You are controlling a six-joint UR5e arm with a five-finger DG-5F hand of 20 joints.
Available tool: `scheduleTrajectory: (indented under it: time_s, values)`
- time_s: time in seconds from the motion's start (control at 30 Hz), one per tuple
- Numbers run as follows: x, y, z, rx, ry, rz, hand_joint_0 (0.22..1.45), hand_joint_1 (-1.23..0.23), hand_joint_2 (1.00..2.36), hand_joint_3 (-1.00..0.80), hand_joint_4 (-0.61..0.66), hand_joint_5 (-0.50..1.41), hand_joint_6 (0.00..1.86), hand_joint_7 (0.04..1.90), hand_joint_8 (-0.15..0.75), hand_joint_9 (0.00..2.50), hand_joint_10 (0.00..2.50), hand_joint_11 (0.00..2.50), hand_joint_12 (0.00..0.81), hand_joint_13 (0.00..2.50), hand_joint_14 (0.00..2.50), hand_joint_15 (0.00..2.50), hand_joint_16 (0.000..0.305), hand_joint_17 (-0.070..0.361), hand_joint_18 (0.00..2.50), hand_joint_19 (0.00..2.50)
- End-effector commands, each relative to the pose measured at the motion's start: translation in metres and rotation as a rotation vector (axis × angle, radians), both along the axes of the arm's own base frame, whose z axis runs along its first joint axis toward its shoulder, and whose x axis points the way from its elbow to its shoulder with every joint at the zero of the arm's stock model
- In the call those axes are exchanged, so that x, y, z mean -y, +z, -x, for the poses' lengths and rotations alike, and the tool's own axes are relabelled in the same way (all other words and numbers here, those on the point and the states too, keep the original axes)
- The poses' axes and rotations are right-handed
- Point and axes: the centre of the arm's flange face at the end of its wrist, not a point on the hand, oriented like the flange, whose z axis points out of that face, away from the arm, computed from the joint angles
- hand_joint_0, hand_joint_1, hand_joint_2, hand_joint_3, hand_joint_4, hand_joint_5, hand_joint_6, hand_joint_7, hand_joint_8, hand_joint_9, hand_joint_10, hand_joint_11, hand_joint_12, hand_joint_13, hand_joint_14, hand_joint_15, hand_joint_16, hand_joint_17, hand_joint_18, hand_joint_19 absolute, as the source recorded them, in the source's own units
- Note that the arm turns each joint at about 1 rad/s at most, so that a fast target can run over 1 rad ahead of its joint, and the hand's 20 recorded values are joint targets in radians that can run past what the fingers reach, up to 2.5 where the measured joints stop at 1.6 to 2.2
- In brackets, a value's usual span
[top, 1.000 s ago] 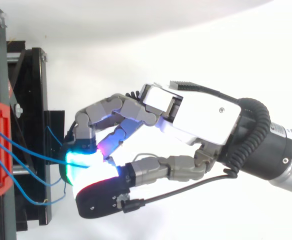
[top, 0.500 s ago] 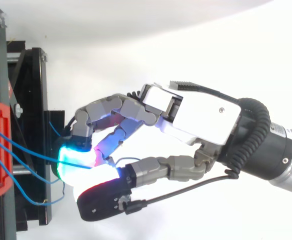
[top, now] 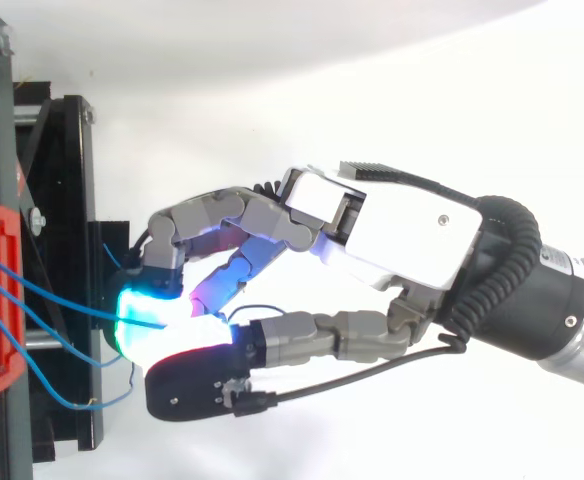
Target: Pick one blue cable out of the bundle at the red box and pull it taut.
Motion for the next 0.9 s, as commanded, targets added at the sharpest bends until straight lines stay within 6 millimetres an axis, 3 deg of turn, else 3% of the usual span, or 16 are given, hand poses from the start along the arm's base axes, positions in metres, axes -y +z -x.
scheduleTrajectory:
  time_s: [0.0, 0.4, 0.67, 0.8, 0.87]
  values:
    - [0.0013, -0.0003, 0.0002, -0.001, -0.003, 0.000, 0.58, -0.63, 1.01, -0.22, 0.05, -0.14, 0.80, 1.07, 0.307, 1.11, 0.01, 1.25, 0.393, 0.59, 0.01, 0.37, 0.059, 0.134, 0.52, 0.40]
    - [-0.0001, 0.0004, -0.0002, 0.001, 0.000, 0.000, 0.61, -0.72, 1.00, -0.08, 0.11, -0.16, 0.88, 1.08, 0.329, 1.12, 0.01, 1.27, 0.412, 0.61, 0.01, 0.36, 0.062, 0.141, 0.56, 0.37]
    - [0.0000, -0.0003, 0.0001, -0.001, 0.000, 0.002, 0.64, -0.79, 1.01, -0.07, 0.04, -0.16, 0.88, 1.09, 0.288, 1.05, 0.01, 1.29, 0.376, 0.52, 0.01, 0.35, 0.056, 0.125, 0.47, 0.35]
    - [0.0017, -0.0003, 0.0003, -0.002, -0.007, 0.004, 0.67, -0.82, 1.01, -0.21, 0.01, -0.17, 0.86, 1.03, 0.253, 0.95, 0.02, 1.23, 0.348, 0.43, 0.01, 0.30, 0.050, 0.113, 0.40, 0.33]
    - [0.0028, -0.0008, 0.0011, -0.008, -0.018, 0.007, 0.62, -0.86, 1.00, -0.46, 0.05, -0.17, 0.83, 1.01, 0.255, 0.94, 0.02, 1.20, 0.345, 0.42, 0.01, 0.30, 0.050, 0.112, 0.37, 0.34]
